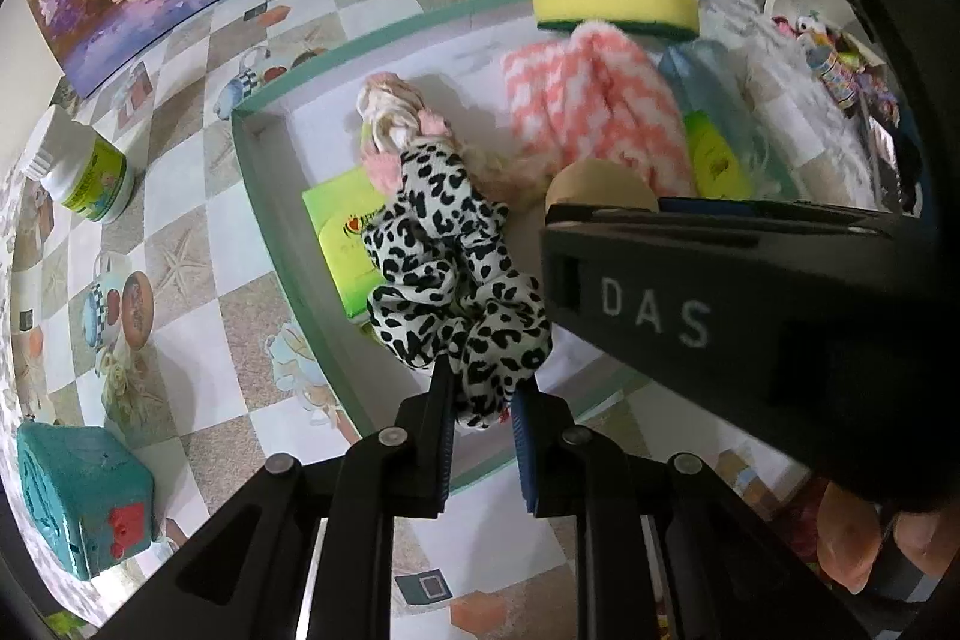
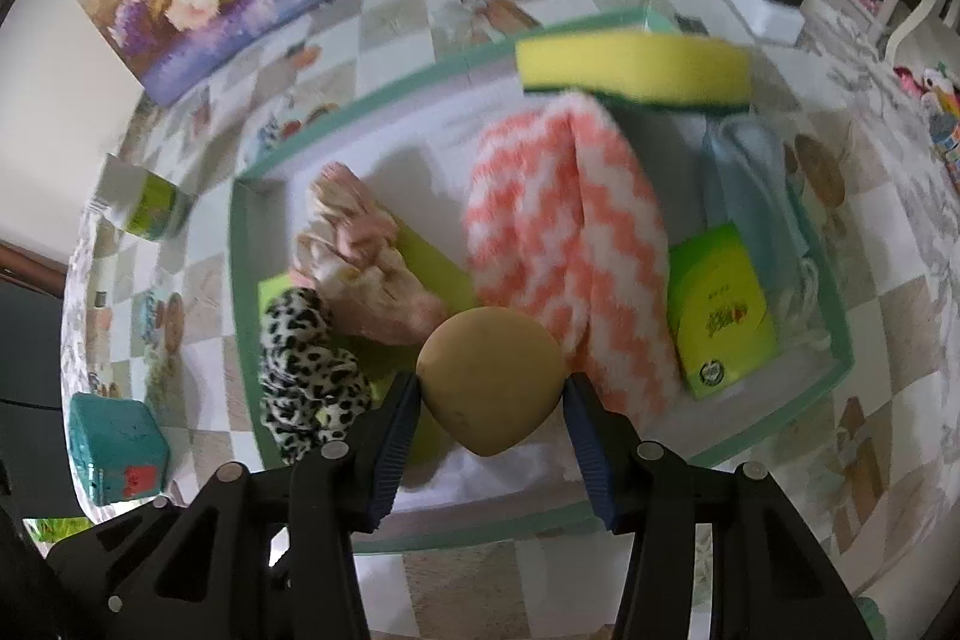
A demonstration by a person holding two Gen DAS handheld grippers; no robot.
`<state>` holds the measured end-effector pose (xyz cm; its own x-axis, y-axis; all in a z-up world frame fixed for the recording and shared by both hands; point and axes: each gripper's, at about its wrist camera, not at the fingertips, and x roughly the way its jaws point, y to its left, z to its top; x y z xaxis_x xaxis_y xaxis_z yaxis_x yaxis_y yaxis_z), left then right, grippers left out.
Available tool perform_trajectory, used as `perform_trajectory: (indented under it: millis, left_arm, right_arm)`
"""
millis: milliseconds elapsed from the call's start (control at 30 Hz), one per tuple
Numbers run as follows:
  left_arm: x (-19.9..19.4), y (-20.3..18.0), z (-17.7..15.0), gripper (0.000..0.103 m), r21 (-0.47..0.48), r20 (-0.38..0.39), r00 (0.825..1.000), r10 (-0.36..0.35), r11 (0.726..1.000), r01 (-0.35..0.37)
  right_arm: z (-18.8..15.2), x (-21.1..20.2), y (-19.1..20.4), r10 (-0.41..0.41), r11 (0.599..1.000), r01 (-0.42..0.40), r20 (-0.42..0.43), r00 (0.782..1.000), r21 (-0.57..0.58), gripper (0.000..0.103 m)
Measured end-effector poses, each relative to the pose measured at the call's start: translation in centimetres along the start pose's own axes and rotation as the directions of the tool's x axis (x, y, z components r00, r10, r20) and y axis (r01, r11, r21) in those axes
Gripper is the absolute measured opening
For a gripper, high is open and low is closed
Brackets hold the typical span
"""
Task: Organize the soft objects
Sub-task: 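Open both grippers to drop the ball and scrunchie into the tray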
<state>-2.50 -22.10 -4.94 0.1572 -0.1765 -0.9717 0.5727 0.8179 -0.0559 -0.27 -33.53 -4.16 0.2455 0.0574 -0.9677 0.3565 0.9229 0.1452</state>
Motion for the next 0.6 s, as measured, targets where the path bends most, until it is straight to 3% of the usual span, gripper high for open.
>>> perform_trajectory:
  millis: [133,267,600]
  left_arm:
    - [0.1,0.2,0.0,0.021,-0.015,-0.004,1.000,-0.013,1.000,0.013]
    - [0.3,0.6,-0.1,0.038,-0.029,-0.012,1.000,-0.018,0.999,0.018]
    - [-0.2,0.9,-0.8,0.049,-0.052,-0.004,1.000,-0.029,0.998,0.029]
  right_arm:
    - [-0.2,1.1,-0.3,-0.021,1.000,0.021,-0.033,0.999,0.007,0.053]
    - [-0.5,1.8,-0.7,-0.024,1.000,0.025,-0.053,0.998,0.019,0.055]
    - [-1.3,1.4,-1.2,-0.048,0.998,0.050,-0.048,0.998,0.028,0.066]
